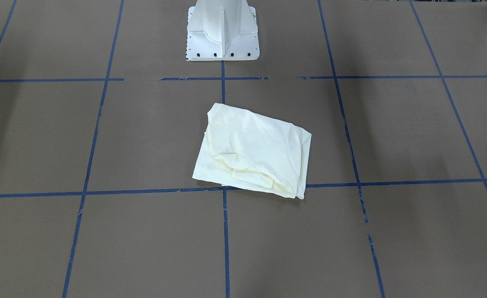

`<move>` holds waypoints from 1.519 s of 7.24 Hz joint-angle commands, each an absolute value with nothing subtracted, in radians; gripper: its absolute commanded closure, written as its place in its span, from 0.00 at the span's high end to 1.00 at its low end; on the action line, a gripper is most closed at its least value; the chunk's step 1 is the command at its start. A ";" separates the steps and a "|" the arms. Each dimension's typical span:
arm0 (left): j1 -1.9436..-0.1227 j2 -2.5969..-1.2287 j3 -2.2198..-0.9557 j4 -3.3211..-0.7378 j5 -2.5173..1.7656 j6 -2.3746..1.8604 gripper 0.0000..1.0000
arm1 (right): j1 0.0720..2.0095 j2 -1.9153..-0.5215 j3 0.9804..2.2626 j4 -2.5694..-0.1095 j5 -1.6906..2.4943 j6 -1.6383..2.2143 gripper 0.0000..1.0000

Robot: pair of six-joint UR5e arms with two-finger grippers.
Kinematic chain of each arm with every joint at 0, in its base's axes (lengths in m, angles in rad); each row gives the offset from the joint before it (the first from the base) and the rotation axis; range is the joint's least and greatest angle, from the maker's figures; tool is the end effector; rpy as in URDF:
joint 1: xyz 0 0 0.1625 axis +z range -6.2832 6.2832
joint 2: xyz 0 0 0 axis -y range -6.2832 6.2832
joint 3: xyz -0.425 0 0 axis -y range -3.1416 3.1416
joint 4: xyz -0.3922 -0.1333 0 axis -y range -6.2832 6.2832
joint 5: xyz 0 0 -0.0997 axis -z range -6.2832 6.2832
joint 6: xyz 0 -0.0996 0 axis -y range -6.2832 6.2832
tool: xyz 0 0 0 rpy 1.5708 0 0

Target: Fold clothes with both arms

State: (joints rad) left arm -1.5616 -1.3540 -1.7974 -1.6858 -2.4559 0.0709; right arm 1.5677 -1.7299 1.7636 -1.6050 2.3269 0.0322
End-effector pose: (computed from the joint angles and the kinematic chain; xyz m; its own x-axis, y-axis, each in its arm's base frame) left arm -0.0525 -0.4080 0.6239 0.6301 0.1722 -0.7572 -0.0539 0.9824 0.1786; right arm 0.0637 -0.4245 0.6414 0.7272 0.0303 0.6857 -0.0203 0.9995 -0.0226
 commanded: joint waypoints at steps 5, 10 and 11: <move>-1.562 -1.354 -1.798 -1.686 -2.407 0.071 1.00 | 1.568 -1.729 1.789 -1.605 2.329 0.032 1.00; -1.562 -1.355 -1.798 -1.686 -2.405 0.071 1.00 | 1.565 -1.729 1.789 -1.606 2.330 0.034 1.00; -1.563 -1.351 -1.798 -1.686 -2.405 0.072 1.00 | 1.565 -1.729 1.789 -1.606 2.330 0.035 1.00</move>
